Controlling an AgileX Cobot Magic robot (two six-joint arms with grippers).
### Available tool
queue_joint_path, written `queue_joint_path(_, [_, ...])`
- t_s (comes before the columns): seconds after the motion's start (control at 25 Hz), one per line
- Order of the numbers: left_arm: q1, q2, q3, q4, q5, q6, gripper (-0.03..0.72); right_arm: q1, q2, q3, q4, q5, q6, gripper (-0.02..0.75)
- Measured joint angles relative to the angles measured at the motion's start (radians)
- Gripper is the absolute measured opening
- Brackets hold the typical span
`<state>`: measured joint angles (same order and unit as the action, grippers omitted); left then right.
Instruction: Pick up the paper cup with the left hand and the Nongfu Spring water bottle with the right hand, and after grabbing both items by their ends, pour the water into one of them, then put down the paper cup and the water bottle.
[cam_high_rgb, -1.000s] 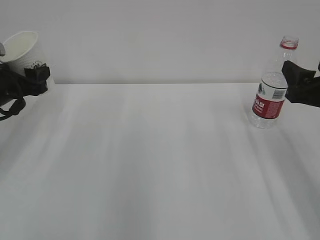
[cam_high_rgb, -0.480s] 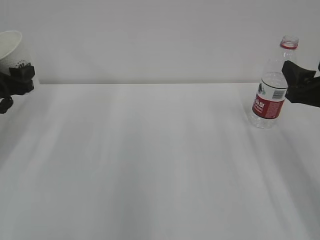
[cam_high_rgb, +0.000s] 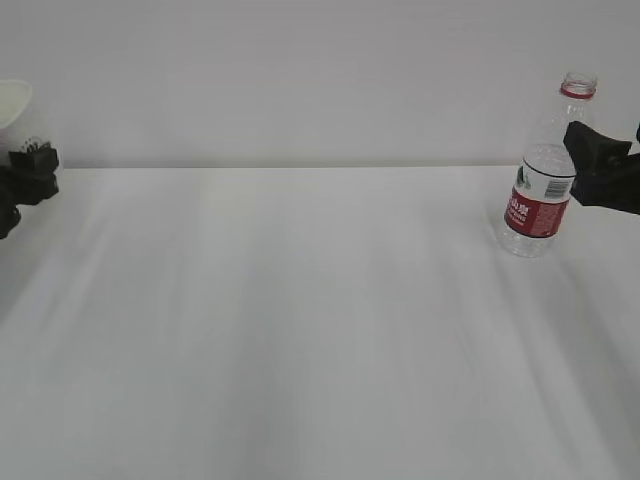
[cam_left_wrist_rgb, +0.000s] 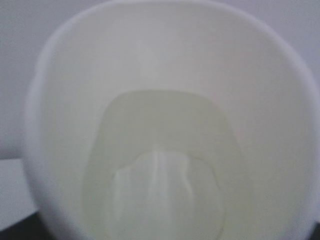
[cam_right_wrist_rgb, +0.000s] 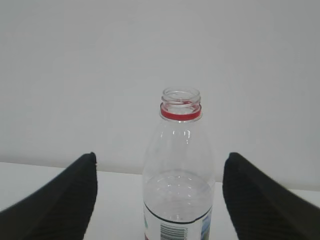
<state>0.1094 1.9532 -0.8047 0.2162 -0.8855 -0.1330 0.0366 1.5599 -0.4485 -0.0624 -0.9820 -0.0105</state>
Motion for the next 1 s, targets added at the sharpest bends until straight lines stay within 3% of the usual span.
queue_joint_path(1.0, [0.000, 0.252, 0.000, -0.028, -0.198, 0.000, 0.447, 0.000, 0.000, 0.000, 0.000, 0.035, 0.011, 0.587])
